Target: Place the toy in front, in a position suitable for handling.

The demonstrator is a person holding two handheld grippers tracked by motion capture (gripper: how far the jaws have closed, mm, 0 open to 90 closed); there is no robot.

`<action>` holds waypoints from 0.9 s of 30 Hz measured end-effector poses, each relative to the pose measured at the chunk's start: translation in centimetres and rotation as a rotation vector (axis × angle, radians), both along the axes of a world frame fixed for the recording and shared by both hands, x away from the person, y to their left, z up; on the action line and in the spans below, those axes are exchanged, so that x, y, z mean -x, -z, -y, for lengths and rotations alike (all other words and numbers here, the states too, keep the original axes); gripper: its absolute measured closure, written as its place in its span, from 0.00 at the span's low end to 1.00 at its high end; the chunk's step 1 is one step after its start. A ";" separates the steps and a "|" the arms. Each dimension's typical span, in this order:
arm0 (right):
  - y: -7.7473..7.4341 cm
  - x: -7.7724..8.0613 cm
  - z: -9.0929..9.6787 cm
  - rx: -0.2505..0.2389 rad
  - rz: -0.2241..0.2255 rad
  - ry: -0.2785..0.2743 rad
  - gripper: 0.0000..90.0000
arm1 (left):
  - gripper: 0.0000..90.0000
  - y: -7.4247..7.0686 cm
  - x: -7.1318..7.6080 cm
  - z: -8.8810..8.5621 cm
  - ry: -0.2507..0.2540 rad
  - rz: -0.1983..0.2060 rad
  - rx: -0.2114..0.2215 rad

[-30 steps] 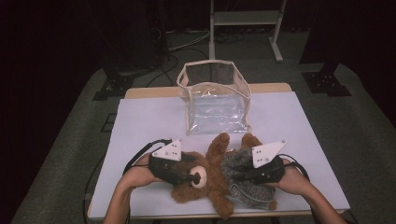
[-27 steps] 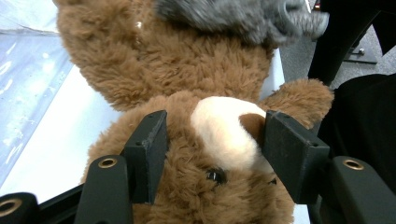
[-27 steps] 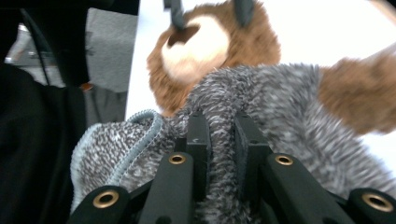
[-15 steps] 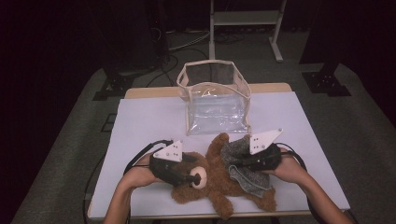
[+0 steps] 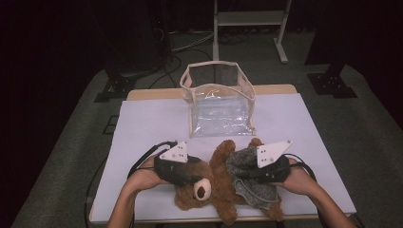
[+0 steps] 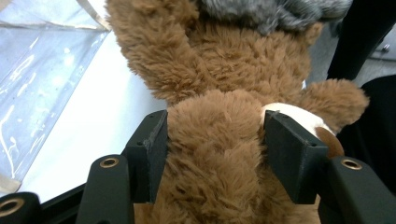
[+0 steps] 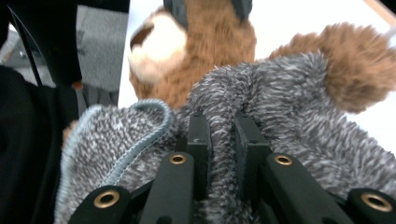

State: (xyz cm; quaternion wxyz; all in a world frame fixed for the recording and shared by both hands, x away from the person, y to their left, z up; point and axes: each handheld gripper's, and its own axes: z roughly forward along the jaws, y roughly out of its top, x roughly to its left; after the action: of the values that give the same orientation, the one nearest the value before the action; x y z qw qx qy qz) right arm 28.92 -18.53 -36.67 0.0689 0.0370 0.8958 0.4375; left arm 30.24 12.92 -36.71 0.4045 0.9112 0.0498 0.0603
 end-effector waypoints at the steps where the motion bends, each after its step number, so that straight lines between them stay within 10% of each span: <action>1: -0.2 -0.1 -0.2 -0.008 0.006 -0.007 0.87 | 0.46 0.0 0.0 0.1 0.000 -0.002 -0.001; 8: -0.7 -0.7 -1.6 0.011 0.010 -0.034 0.87 | 0.47 0.1 0.2 0.2 -0.002 0.011 -0.016; 20: -0.1 -1.4 4.3 0.017 -0.031 0.106 0.86 | 0.47 0.0 0.3 0.5 0.008 0.021 -0.029; 27: -1.0 -1.7 2.5 0.017 0.005 0.075 0.86 | 0.47 0.0 0.5 0.4 0.016 0.028 -0.034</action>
State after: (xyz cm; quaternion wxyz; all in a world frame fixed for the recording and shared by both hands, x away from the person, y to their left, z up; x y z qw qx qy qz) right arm 30.58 -21.03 -35.64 0.0878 0.0686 0.8973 0.4271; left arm 29.78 12.49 -36.67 0.3902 0.9173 0.0361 0.0706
